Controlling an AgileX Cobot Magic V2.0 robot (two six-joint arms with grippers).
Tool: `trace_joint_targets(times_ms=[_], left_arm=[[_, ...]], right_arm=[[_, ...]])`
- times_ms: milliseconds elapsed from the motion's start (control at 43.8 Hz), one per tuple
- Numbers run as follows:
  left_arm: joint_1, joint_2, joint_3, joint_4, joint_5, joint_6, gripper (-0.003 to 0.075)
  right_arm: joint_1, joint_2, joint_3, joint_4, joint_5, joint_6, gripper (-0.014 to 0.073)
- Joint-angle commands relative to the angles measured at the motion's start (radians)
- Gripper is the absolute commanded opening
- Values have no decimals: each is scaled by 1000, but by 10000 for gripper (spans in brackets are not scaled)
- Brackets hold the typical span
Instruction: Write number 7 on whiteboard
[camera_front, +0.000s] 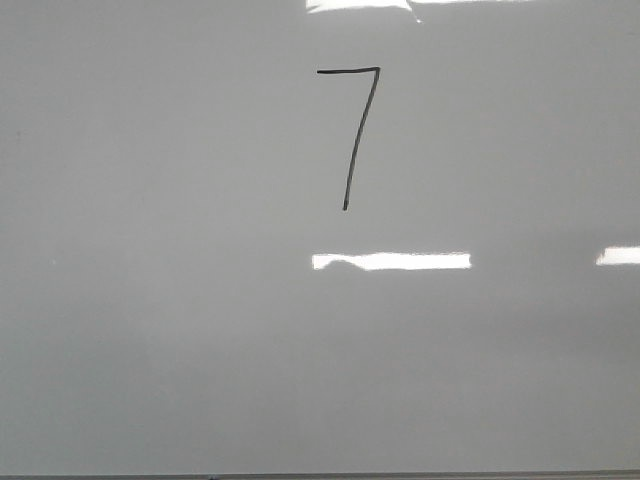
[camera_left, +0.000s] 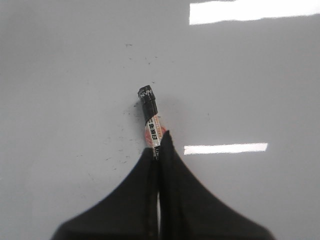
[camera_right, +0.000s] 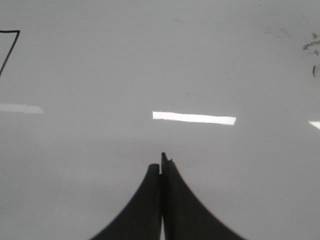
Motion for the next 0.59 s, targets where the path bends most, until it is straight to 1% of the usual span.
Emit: trace_joint_targets(times_ms=[0, 388, 457, 571], left_arm=[[1, -17, 3, -12, -90, -2, -20], [1, -17, 3, -12, -90, -2, -20], [1, -17, 3, -12, -90, -2, -20], [1, -17, 3, -12, -90, -2, -20]], right_arm=[[-6, -21, 2, 5, -121, -1, -69], [-6, -23, 3, 5, -121, 6, -69], [-3, -22, 3, -10, -140, 51, -69], [15, -22, 3, -96, -144, 142, -69]])
